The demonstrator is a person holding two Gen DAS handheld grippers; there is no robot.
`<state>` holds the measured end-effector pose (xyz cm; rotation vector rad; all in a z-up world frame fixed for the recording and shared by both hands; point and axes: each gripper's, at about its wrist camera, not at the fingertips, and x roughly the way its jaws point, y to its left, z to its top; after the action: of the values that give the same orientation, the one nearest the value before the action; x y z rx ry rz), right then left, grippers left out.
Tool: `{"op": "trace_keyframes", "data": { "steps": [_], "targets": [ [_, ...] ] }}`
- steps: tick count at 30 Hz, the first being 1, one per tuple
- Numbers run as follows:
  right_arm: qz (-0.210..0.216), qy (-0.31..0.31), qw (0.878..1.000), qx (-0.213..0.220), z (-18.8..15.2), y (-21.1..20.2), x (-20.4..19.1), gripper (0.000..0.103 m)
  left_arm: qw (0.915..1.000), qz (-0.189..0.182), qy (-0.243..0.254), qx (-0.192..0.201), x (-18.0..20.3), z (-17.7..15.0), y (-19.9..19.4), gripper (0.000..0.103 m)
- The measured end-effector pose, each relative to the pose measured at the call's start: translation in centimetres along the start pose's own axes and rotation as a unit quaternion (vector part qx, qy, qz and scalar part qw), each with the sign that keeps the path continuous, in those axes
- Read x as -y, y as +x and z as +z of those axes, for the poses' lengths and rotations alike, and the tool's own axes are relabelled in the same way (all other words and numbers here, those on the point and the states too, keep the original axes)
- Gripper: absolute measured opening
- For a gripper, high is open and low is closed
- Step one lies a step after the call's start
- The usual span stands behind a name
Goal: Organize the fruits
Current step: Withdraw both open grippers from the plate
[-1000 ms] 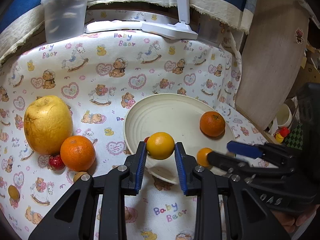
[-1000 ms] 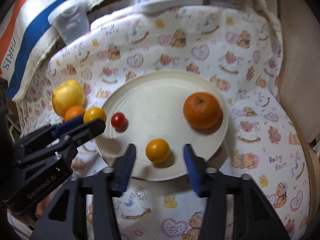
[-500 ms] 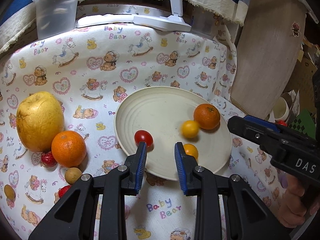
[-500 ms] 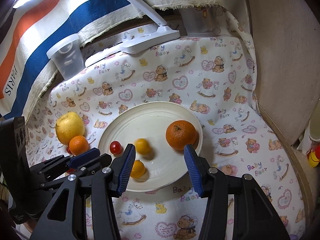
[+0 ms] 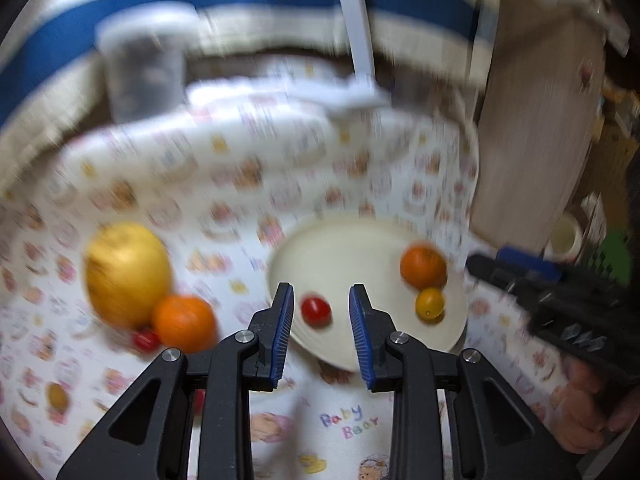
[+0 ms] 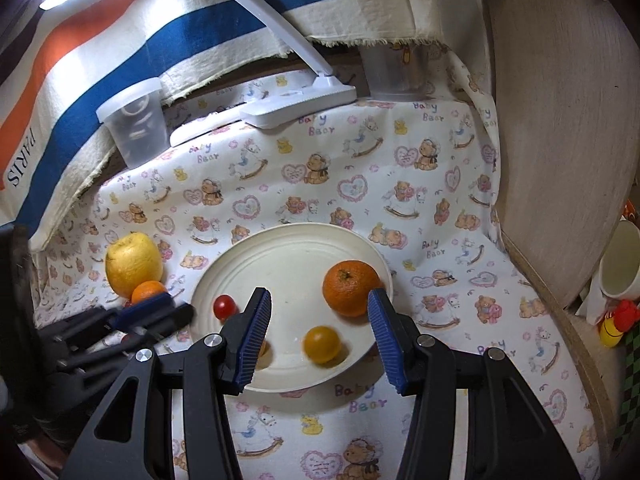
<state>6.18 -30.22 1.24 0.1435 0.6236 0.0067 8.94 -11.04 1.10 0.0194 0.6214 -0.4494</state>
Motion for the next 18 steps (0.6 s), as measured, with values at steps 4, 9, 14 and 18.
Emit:
{"op": "trace_keyframes", "data": {
  "steps": [4,9,14,18],
  "targets": [
    [0.000,-0.003,1.000,0.030,0.2,-1.1,-0.1,0.052,0.9969,0.030,0.014,0.071,-0.4,1.4,-4.6,0.053],
    [0.021,-0.007,0.999,0.049,0.1,-2.0,-0.6,0.054,0.9927,0.055,0.031,0.102,-1.0,1.3,-8.3,0.066],
    [0.025,-0.014,0.998,0.063,-0.3,-2.5,-1.2,0.064,0.9881,0.084,0.029,0.126,-2.3,-0.1,-10.4,0.081],
    [0.032,-0.015,0.997,0.070,-0.6,-2.6,-1.6,0.076,0.9852,0.102,0.016,0.137,-3.6,-1.3,-11.2,0.094]
  ]
}}
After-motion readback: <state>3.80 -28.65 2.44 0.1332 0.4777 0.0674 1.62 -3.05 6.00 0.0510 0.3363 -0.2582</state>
